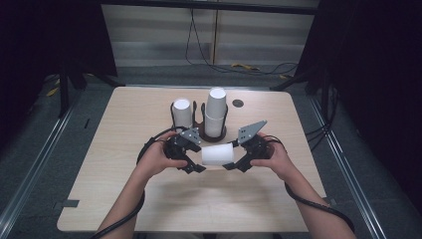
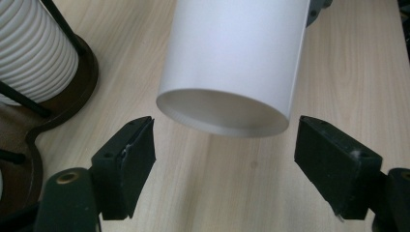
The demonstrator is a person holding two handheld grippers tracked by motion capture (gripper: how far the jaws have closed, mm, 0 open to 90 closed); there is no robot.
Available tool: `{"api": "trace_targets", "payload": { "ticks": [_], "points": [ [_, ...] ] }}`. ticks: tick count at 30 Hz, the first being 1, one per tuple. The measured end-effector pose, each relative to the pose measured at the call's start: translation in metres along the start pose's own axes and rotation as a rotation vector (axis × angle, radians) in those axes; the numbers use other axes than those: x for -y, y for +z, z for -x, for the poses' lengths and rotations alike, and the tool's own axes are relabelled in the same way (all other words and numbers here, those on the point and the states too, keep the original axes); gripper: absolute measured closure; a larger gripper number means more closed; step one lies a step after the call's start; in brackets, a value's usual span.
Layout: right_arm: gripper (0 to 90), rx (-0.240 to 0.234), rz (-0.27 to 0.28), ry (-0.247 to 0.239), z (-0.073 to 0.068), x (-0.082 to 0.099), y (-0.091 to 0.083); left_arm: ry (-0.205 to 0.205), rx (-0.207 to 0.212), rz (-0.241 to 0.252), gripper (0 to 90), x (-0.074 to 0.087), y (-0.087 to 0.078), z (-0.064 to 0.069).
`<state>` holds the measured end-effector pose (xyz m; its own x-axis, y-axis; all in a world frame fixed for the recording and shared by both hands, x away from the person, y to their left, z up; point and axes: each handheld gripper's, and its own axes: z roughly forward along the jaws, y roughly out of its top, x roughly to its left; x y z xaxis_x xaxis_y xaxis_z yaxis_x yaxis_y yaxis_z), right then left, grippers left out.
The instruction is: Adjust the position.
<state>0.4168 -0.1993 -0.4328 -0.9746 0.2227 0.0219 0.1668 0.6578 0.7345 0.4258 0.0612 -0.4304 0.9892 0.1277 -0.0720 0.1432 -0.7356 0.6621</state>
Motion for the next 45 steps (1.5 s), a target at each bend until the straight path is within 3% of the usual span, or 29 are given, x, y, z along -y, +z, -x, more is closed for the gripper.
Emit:
{"api": "trace_targets", "payload": {
  "ticks": [12, 16, 28, 45],
  "points": [
    [20.3, 0.01, -0.099, -0.01, 0.001, -0.003, -0.004, -0.018, -0.024, -0.045, 21.1, 0.009, 0.004, 0.002],
    [20.4, 0.01, -0.112, -0.015, 0.002, -0.005, -0.005, -0.03, -0.03, -0.042, 21.1, 0.009, 0.003, 0.002],
    [20.3, 0.023, -0.229, -0.038, 0.002, -0.016, -0.008, -0.041, -0.023, -0.044, 20.8, 0.012, 0.006, 0.003],
    [20.3, 0.019, -0.341, -0.091, 0.003, -0.028, -0.007, -0.069, -0.032, -0.048, 20.6, 0.015, 0.004, 0.003]
  ]
}}
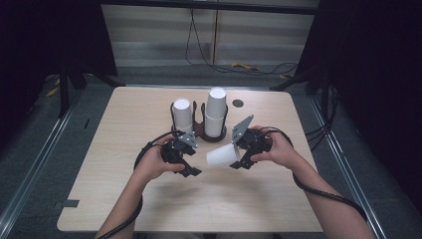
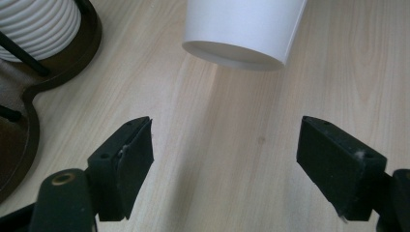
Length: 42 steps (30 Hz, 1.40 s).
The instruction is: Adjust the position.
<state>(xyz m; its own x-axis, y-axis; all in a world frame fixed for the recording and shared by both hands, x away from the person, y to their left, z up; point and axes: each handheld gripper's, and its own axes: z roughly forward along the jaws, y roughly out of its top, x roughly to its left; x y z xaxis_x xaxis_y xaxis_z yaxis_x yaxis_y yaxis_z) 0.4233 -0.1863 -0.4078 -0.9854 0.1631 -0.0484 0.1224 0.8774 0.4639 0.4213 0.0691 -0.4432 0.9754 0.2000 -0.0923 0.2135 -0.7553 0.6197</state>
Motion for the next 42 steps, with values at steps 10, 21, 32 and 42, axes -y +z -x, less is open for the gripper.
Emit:
{"api": "trace_targets", "payload": {
  "ticks": [10, 21, 32, 42],
  "points": [
    [20.5, -0.006, -0.08, -0.015, -0.001, -0.009, 0.001, 0.004, 0.003, -0.001, 20.6, 0.0, 0.001, 0.0],
    [20.4, 0.001, -0.159, -0.065, -0.002, -0.02, -0.001, 0.004, 0.001, -0.001, 20.6, 0.001, 0.0, 0.0],
    [20.5, -0.006, -0.239, -0.096, -0.003, -0.027, -0.002, 0.001, 0.008, 0.003, 20.6, 0.001, 0.001, 0.0],
    [20.5, -0.007, -0.304, -0.135, -0.004, -0.035, -0.002, 0.0, 0.013, 0.009, 20.6, 0.002, 0.004, 0.0]
  ]
}}
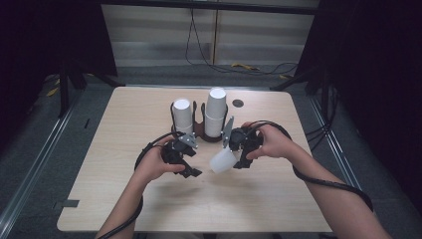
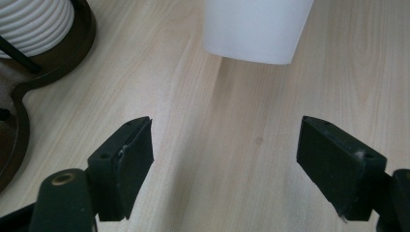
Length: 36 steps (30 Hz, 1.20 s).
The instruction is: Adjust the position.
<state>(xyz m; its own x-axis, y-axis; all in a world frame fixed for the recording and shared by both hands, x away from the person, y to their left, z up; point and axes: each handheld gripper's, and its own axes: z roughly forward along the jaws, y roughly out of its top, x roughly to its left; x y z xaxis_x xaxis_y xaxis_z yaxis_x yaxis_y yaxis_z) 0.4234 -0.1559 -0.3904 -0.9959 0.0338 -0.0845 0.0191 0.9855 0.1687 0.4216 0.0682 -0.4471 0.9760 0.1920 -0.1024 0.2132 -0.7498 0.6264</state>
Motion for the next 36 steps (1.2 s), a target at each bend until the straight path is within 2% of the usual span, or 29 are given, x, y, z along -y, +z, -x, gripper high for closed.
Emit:
{"api": "trace_targets", "payload": {
  "ticks": [9, 28, 29, 32, 33, 36],
  "points": [
    [20.4, 0.009, -0.055, -0.033, 0.001, -0.007, -0.002, -0.002, 0.011, 0.008, 20.5, -0.002, 0.003, 0.0],
    [20.4, -0.005, -0.122, -0.076, -0.001, -0.021, -0.006, 0.002, 0.048, 0.048, 20.1, -0.006, 0.007, 0.002],
    [20.4, 0.002, -0.129, -0.076, 0.0, -0.023, -0.006, -0.012, 0.064, 0.059, 20.0, -0.006, 0.007, 0.002],
    [20.4, 0.007, -0.131, -0.079, -0.001, -0.025, -0.006, -0.031, 0.063, 0.058, 19.9, -0.006, 0.009, 0.001],
    [20.4, 0.002, -0.128, -0.086, 0.0, -0.026, -0.006, -0.031, 0.069, 0.042, 19.9, -0.007, 0.008, 0.0],
    [20.4, 0.003, -0.126, -0.084, -0.001, -0.027, -0.006, -0.048, 0.066, 0.058, 19.9, -0.007, 0.01, 0.001]
  ]
}}
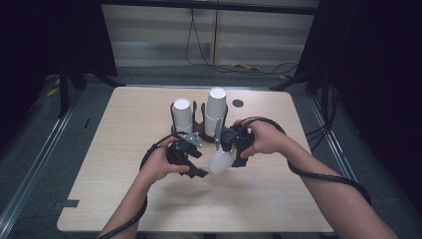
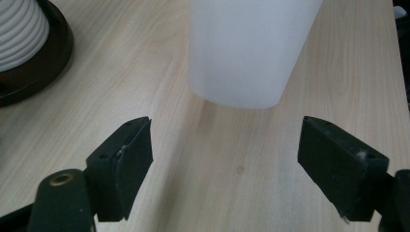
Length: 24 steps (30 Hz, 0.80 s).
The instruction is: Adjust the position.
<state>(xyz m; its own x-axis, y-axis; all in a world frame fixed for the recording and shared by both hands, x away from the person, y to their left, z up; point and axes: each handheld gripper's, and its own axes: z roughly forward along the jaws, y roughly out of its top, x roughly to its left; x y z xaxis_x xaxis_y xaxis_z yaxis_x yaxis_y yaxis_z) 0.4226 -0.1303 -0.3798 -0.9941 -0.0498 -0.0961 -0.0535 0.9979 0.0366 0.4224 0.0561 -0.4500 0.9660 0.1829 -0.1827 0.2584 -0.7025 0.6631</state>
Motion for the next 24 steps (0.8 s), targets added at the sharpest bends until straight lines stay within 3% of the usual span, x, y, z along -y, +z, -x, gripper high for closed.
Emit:
{"api": "trace_targets", "payload": {
  "ticks": [1, 10, 24],
  "points": [
    [20.4, 0.0, 0.002, 0.0, 0.0, 0.0, 0.0, 0.007, 0.002, -0.02, 19.8, -0.002, -0.001, 0.0],
    [20.4, -0.001, 0.018, -0.007, 0.0, -0.007, 0.002, 0.033, -0.015, -0.011, 19.7, -0.008, 0.002, 0.006],
    [20.3, 0.013, 0.02, -0.011, 0.0, -0.014, 0.001, 0.036, -0.013, -0.007, 19.6, -0.012, 0.01, 0.008]
  ]
}}
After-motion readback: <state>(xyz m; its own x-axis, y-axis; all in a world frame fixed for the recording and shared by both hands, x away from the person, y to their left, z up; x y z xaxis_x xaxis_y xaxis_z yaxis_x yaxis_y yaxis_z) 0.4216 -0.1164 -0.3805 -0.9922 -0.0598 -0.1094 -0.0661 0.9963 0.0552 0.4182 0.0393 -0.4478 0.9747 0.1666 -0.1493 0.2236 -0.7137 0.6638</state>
